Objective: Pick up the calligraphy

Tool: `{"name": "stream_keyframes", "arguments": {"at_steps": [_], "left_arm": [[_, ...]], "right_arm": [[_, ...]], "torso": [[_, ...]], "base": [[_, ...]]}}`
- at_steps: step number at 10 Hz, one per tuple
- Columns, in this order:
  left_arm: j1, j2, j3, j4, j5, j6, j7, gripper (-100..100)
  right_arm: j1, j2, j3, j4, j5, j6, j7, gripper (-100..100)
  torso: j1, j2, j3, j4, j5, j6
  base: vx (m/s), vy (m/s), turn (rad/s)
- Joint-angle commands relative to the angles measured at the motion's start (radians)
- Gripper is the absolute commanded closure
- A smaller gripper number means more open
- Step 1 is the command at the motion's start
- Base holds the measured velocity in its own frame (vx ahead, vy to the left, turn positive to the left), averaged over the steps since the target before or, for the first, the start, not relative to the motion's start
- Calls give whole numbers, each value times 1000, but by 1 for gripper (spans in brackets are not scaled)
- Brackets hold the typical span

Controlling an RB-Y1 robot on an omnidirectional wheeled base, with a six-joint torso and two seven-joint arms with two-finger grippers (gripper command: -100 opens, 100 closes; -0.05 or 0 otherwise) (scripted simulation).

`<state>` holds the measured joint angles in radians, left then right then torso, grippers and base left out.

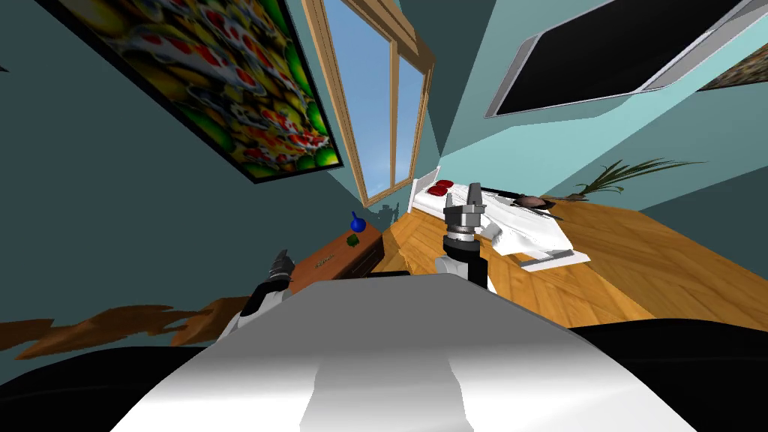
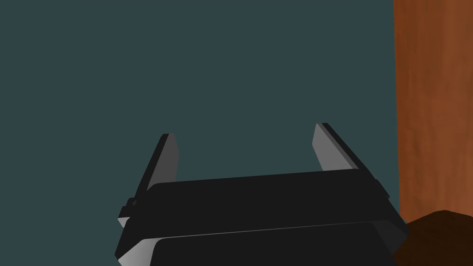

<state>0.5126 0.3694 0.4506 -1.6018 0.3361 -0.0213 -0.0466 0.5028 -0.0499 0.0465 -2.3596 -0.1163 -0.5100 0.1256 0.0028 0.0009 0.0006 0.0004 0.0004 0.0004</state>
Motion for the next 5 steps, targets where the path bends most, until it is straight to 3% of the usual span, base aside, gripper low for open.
{"name": "stream_keyframes", "arguments": {"at_steps": [1, 2, 5], "left_arm": [[-5, 13, 13, 50, 19, 42, 0, -100], [-5, 13, 13, 67, 19, 42, 0, -100], [-34, 47, 63, 170, 88, 144, -7, -100]], "right_arm": [[0, 0, 0, 0, 0, 0, 0, 0], [0, 0, 0, 0, 0, 0, 0, 0], [0, 0, 0, 0, 0, 0, 0, 0]], "torso": [[0, 0, 0, 0, 0, 0], [0, 0, 0, 0, 0, -2], [0, 0, 0, 0, 0, -1]], "base": [[-17, 29, -170], [-6, 12, 50], [-19, 24, -284]]}}
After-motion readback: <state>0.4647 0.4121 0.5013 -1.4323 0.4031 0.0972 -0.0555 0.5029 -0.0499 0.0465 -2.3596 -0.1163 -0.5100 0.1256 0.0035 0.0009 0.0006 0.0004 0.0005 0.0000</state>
